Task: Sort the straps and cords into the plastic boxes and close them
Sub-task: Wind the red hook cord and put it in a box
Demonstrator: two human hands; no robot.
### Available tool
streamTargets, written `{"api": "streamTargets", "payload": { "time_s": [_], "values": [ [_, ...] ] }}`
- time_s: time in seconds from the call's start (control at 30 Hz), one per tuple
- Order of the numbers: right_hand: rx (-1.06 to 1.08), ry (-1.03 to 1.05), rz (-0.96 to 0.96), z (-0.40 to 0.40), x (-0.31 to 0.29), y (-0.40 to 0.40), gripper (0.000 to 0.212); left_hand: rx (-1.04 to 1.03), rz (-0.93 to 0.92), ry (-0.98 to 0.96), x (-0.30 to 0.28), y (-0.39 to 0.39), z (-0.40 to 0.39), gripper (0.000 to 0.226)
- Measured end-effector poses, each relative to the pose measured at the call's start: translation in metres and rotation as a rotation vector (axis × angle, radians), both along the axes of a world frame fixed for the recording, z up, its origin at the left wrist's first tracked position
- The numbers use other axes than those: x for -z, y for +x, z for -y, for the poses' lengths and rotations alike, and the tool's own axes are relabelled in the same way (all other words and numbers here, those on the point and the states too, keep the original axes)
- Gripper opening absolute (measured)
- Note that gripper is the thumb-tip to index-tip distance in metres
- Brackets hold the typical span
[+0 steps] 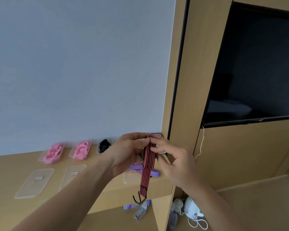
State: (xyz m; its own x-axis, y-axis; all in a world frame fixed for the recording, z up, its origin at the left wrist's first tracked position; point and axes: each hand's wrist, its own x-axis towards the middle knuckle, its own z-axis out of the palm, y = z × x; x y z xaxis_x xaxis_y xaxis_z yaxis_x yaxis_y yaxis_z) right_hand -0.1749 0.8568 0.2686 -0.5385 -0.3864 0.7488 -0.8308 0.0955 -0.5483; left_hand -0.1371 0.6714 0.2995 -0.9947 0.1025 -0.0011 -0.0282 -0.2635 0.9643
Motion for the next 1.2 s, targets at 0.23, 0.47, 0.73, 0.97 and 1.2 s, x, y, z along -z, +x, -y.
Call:
{"api": "streamTargets", "payload": {
  "time_s": [0.23, 0.47, 0.73, 0.97, 1.2],
  "values": [
    [-0.115, -0.207, 0.42, -0.002, -0.001, -0.004, 0.023, -0.04, -0.117, -0.01, 0.0, 0.003, -0.012, 0.029],
    [-0.473, -0.339, 1.038, 0.002, -0.003, -0.01, 0.05, -0.262, -0.231, -0.088, 0.002, -0.004, -0.011, 0.032],
    [-0.445, -0.191, 1.014, 0.008, -0.003, -0.013, 0.027, -0.239, -0.329, -0.252, 0.009, 0.005, -0.007, 0.034],
    [-0.415, -0.106, 0.931, 0.013, -0.005, -0.009, 0.039, -0.159, -0.3, -0.214, 0.012, 0.014, 0.003, 0.038],
    [-0.228, -0.153, 0.694, 0.012, -0.013, -0.014, 0.048, -0.076, 0.206, -0.149, 0.02, 0.011, 0.003, 0.062]
  ]
}}
